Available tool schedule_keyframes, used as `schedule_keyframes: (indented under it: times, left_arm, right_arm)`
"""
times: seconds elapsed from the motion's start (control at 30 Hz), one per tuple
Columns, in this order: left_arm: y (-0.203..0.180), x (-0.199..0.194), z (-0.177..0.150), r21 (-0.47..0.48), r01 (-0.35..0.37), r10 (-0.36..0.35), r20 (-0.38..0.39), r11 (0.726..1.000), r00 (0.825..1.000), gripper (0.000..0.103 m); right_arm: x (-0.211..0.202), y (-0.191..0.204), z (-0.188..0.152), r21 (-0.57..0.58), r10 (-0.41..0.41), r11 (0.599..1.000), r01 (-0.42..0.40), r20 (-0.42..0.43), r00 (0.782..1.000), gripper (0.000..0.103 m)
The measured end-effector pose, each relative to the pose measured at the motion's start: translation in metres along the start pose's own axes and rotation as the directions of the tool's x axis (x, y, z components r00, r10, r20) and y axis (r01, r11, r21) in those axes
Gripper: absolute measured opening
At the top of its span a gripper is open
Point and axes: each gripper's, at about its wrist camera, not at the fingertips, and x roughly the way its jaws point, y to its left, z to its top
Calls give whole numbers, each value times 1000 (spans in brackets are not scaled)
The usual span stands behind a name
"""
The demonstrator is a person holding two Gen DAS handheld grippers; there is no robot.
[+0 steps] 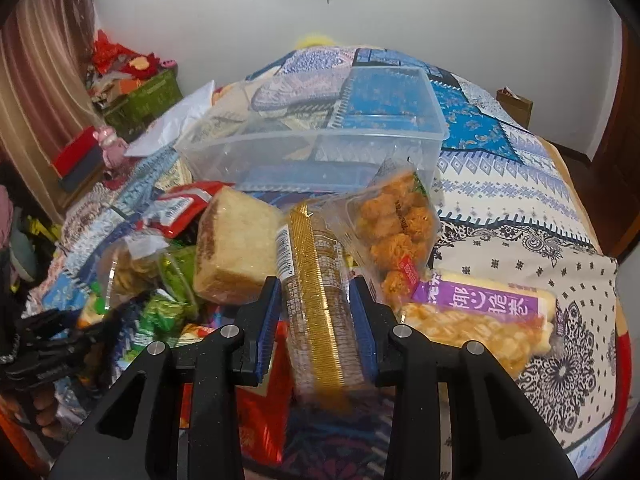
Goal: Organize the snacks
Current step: 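Grasp the orange-labelled bread cake with the left tool while the right tool grasps the gold biscuit roll, then carry both snacks into the clear box and open both tools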
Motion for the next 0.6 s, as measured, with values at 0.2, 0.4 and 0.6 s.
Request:
schedule_keyframes:
  times: [0.2, 0.4, 0.6]
  left_arm:
    - [-4, -7, 1, 19, -12, 11, 23, 1000, 1000, 39]
    - [-2, -26, 8, 22, -23, 22, 72, 999, 997, 39]
    - [-4, -51, 25, 21, -35, 32, 151, 999, 988, 39]
  right_arm:
    - [10, 6, -1, -49, -11, 999, 9, -47, 999, 41]
    - [11, 5, -2, -62, -37, 998, 34, -45, 998, 38]
    - [-6, 2, 1, -21, -8, 1000, 8, -18, 1000, 36]
